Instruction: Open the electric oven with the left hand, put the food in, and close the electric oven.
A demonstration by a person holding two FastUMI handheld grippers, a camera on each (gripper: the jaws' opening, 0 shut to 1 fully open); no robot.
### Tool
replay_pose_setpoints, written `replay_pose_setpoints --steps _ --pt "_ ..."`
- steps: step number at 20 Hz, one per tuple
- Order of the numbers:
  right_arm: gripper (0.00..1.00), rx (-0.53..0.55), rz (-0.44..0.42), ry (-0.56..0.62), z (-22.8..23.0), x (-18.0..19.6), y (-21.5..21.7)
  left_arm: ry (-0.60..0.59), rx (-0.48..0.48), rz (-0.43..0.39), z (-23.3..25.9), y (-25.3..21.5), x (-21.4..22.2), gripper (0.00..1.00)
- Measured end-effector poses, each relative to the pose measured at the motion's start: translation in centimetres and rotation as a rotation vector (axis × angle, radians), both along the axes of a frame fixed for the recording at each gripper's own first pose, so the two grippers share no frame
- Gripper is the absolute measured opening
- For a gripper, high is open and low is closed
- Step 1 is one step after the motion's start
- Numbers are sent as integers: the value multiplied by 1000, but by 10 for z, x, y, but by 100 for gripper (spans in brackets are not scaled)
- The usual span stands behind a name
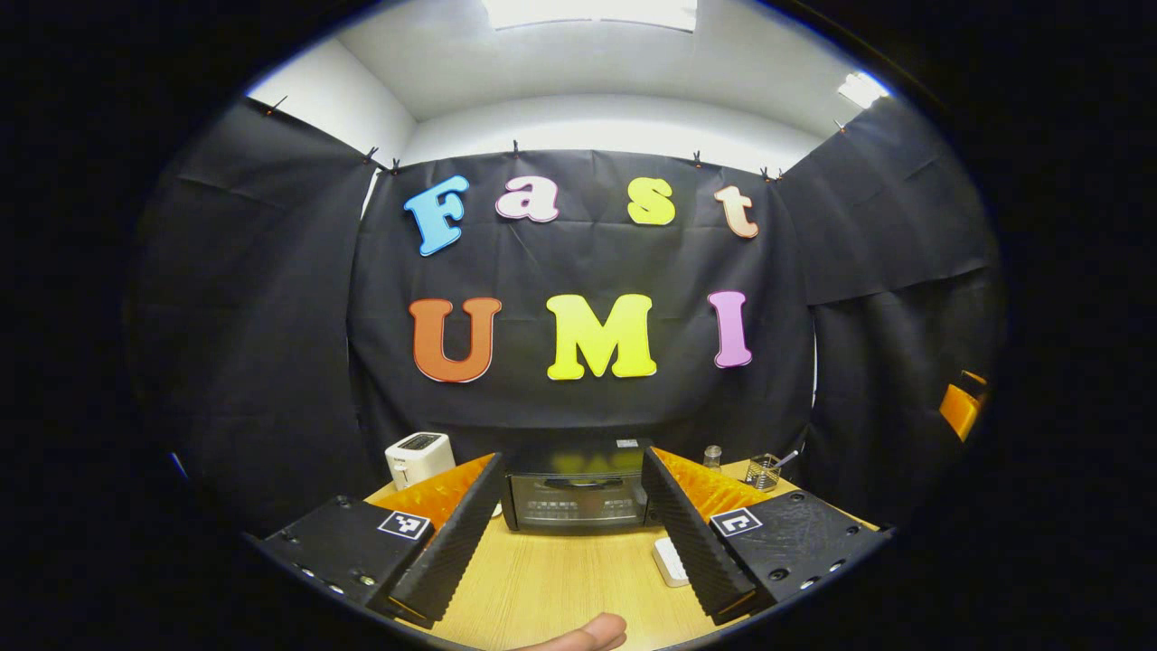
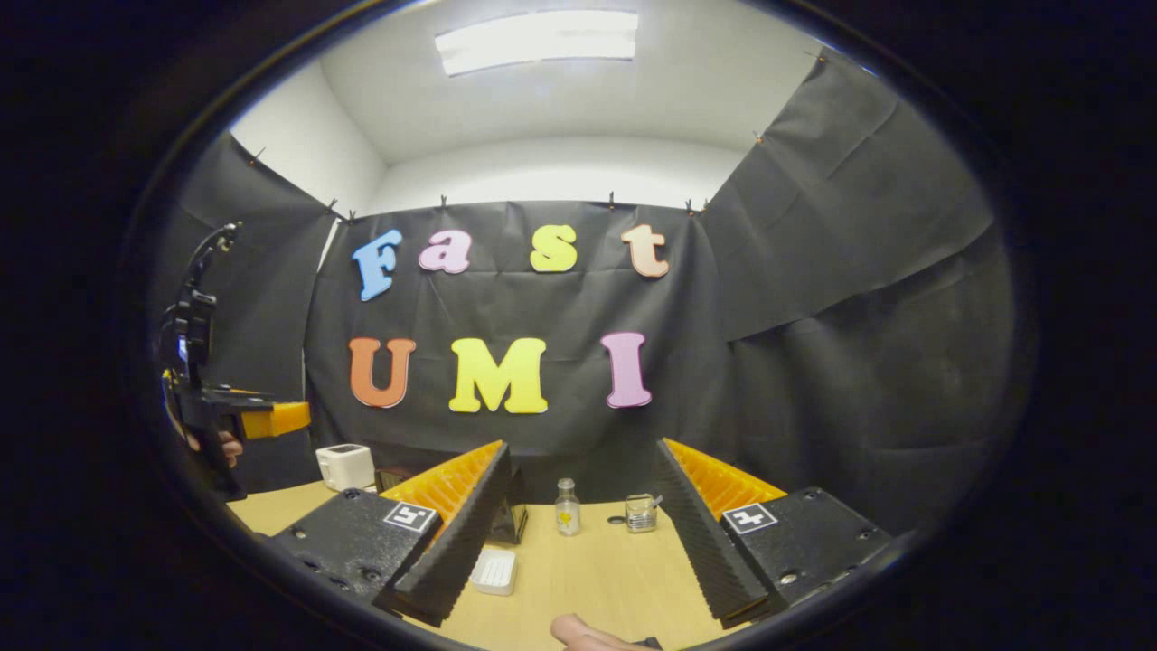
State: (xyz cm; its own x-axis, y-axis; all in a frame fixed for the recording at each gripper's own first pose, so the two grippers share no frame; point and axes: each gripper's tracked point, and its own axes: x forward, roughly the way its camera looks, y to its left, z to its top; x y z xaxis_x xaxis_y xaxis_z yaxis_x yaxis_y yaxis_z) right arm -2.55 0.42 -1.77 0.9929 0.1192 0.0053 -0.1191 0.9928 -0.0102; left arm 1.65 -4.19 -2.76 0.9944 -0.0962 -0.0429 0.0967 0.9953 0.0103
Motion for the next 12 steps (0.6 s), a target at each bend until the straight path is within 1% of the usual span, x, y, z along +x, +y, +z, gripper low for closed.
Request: replay_pose_setpoints --steps 2,5,6,7,9,10,12 --pt "100 -10 -3 -4 1 -2 -2 -8 -22 -11 -1 -3 -16 96" --pt "100 -15 -5 -16 4 -6 -4 -36 -68 15 -1 1 -44 97" --pt "100 -19 -6 -17 5 -8 -5 -43 -87 11 -2 -2 -52 96" --pt "100 -24 -4 -20 5 -9 -5 -54 -87 2 1 -5 -56 95" --pt "100 -31 0 -30 8 -13 -6 -69 -45 -5 7 -6 -62 94" --pt "100 -36 -8 -33 10 -14 -9 -70 -25 -9 7 -7 -66 94" --pt "100 -44 -25 -24 8 -15 -15 -78 -15 -18 7 -13 -68 95"
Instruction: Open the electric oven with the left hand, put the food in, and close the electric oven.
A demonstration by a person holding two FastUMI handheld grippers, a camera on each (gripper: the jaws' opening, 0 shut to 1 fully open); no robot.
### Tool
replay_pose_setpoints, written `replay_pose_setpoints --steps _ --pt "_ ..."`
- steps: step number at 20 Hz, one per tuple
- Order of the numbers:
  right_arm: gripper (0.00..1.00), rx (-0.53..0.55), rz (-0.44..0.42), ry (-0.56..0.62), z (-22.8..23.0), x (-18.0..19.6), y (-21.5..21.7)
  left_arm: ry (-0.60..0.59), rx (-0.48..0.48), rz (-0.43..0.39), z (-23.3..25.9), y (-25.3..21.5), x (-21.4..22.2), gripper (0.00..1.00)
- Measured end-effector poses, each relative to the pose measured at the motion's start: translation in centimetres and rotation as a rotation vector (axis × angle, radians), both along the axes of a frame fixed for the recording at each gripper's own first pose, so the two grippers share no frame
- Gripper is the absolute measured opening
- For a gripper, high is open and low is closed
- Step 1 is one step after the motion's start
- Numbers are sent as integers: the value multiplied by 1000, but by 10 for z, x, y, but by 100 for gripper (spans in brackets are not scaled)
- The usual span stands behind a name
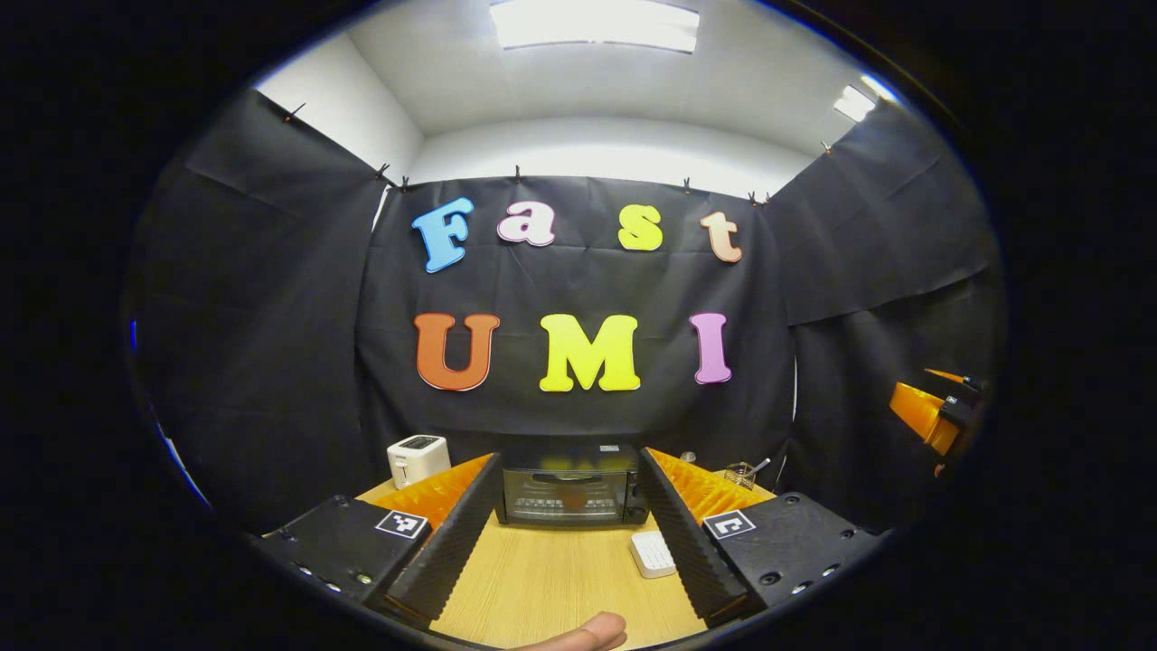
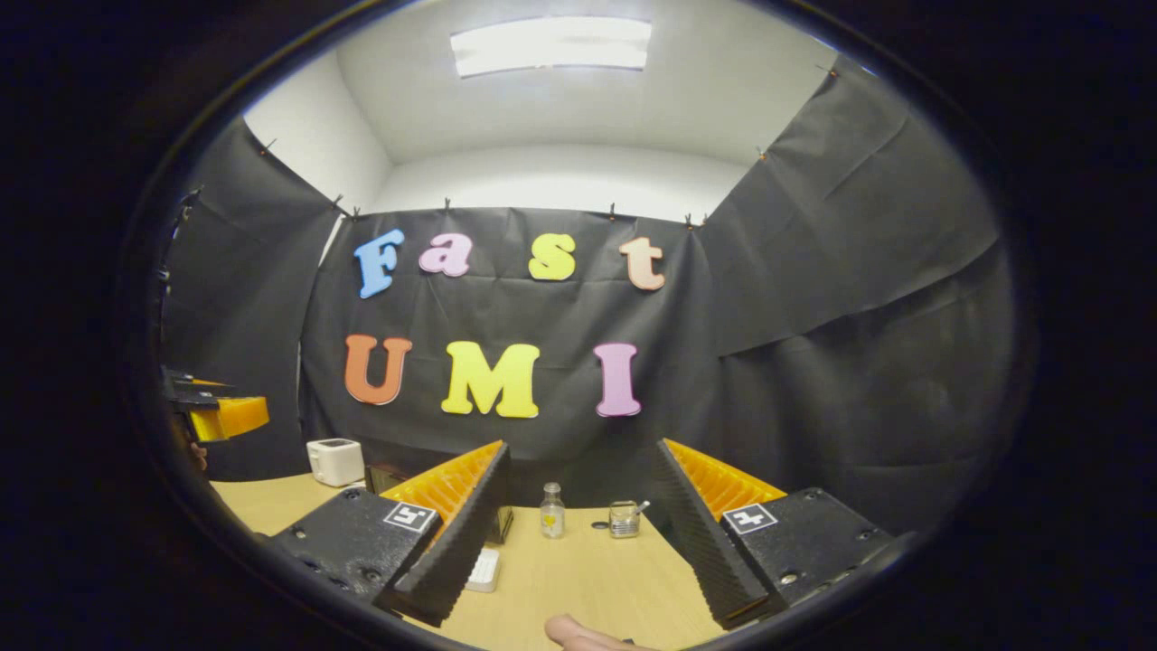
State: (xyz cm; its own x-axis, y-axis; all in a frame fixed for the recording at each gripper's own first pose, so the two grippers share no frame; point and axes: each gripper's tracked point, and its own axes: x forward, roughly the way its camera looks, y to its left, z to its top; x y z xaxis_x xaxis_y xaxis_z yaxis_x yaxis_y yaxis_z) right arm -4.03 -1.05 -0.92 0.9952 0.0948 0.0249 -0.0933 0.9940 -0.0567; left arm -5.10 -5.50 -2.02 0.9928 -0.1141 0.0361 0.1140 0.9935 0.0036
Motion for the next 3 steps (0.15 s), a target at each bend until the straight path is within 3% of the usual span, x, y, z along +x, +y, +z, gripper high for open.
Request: replay_pose_setpoints --steps 3 --pt "100 -9 5 15 -4 0 0 22 0 -10 -6 -3 0 95"
